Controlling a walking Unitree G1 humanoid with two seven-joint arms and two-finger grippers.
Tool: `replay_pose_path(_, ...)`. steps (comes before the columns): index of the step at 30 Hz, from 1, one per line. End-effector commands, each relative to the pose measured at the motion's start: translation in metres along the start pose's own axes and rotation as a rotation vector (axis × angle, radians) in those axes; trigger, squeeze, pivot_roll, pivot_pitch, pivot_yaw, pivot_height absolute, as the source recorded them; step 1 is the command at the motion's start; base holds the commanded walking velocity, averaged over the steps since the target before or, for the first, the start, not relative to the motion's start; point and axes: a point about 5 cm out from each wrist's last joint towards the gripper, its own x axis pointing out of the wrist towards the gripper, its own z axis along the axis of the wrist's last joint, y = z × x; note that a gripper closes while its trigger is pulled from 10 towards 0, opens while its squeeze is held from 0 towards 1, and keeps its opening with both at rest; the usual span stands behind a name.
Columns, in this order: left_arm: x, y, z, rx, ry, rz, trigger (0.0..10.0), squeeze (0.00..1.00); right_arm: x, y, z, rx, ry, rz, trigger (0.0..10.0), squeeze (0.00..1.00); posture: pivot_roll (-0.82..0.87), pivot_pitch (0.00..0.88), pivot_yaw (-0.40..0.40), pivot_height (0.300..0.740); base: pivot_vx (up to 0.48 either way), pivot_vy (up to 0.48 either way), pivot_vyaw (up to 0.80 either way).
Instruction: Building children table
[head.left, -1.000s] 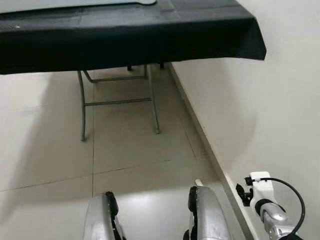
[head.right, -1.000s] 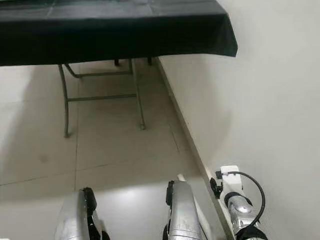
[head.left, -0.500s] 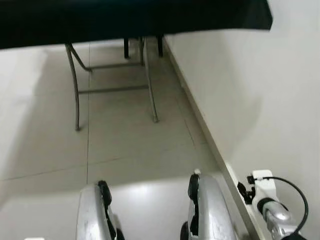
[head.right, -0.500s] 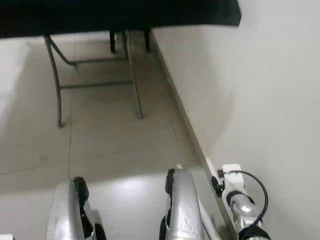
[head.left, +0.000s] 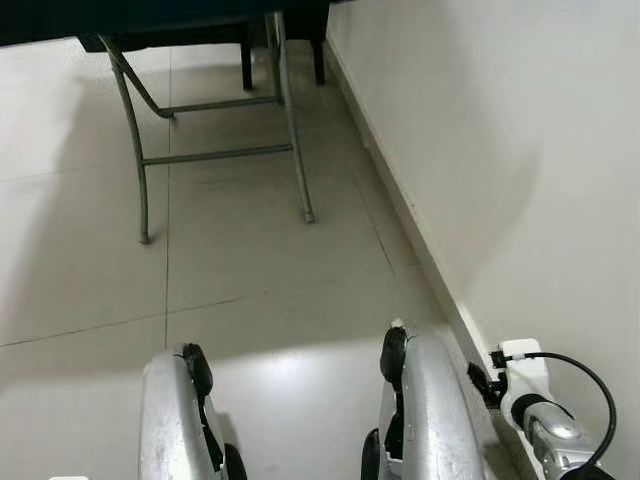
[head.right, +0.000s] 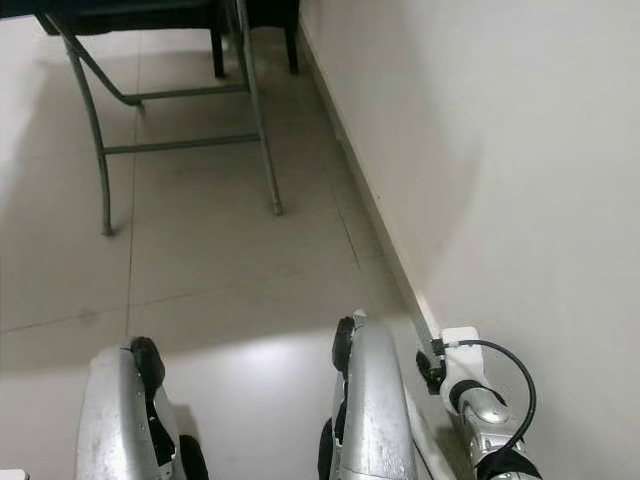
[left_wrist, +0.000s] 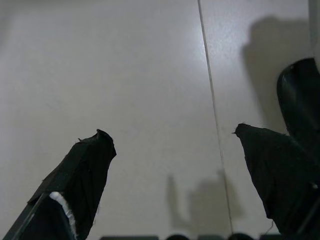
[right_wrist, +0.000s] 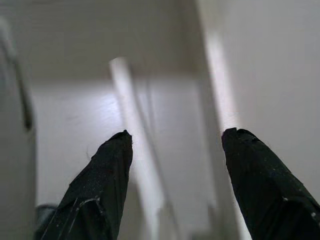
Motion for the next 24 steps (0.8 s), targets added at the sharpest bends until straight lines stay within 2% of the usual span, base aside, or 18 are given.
replay_pose_path(1,-0.007,0.002,-0.016,0.003,0.060,0.002,10.0,0.00,-0.005,0.008,-0.019,0.034,0.065,0.080,10.0,0.00,0.06,0.334,-0.019,0.325,0.000,0.000,0.00)
replay_pose_path(6,-0.008,0.004,-0.017,0.007,0.062,0.003,10.0,0.00,-0.008,0.016,-0.031,-0.017,0.138,0.176,10.0,0.00,0.06,0.332,-0.016,0.310,0.000,0.000,0.00)
replay_pose_path(8,-0.008,0.004,-0.017,0.007,0.062,0.003,10.0,0.00,-0.008,0.016,-0.031,-0.017,0.138,0.176,10.0,0.00,0.06,0.332,-0.016,0.310,0.000,0.000,0.00)
replay_pose_path(9,-0.008,0.005,-0.017,0.011,0.062,0.002,10.0,0.00,-0.011,0.018,-0.041,-0.065,0.187,0.180,10.0,0.00,0.07,0.333,-0.012,0.300,0.000,0.000,0.00)
replay_pose_path(12,-0.009,0.007,-0.017,0.015,0.063,0.000,10.0,0.00,-0.013,0.019,-0.047,-0.095,0.222,0.174,10.0,0.00,0.08,0.336,-0.006,0.300,0.000,0.000,0.00)
replay_pose_path(24,-0.015,0.012,-0.019,0.036,0.070,-0.010,10.0,0.00,-0.022,0.021,-0.064,-0.097,0.284,0.213,10.0,0.00,0.09,0.352,0.008,0.300,0.000,0.000,0.00)
